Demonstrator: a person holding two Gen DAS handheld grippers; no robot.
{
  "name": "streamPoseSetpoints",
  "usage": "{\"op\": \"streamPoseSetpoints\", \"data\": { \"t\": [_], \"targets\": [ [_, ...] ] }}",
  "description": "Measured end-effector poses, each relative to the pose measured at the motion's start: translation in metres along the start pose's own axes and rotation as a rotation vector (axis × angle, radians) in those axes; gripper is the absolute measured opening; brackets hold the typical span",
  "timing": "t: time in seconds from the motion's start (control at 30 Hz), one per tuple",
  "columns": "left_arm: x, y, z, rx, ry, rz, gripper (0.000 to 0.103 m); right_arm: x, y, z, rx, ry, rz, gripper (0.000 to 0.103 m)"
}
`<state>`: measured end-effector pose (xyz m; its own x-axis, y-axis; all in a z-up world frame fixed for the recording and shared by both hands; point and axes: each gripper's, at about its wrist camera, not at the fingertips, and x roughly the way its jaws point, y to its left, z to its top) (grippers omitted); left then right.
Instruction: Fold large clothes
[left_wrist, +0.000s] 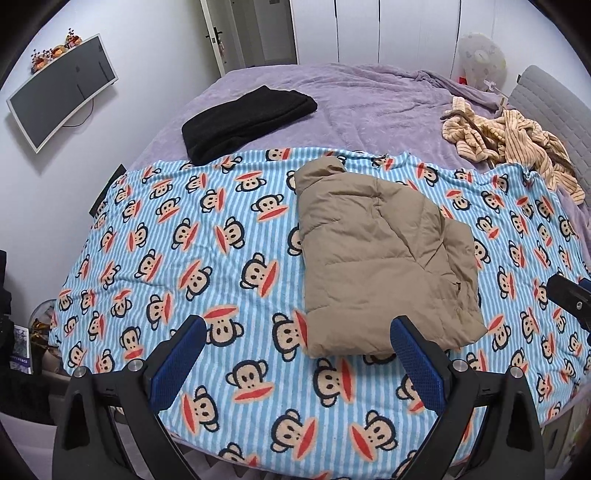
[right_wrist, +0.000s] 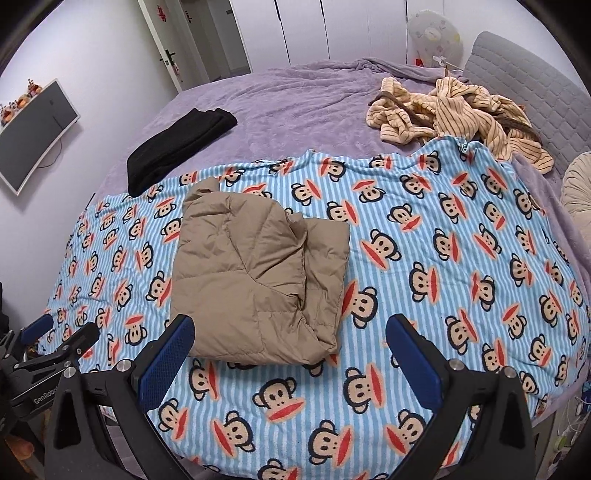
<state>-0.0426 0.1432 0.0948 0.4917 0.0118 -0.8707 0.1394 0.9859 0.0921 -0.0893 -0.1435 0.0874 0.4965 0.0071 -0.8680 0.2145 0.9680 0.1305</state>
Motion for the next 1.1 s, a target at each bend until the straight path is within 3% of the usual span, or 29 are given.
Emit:
{"op": "streamPoseSetpoints", "data": {
  "t": [1.1],
  "targets": [
    [0.0009,0.0069,0.0025,-0.034,0.007,0.002,0.100,0.0015,0.0079,0.0004,-0.015,0.013,-0.014,0.103]
  ]
}}
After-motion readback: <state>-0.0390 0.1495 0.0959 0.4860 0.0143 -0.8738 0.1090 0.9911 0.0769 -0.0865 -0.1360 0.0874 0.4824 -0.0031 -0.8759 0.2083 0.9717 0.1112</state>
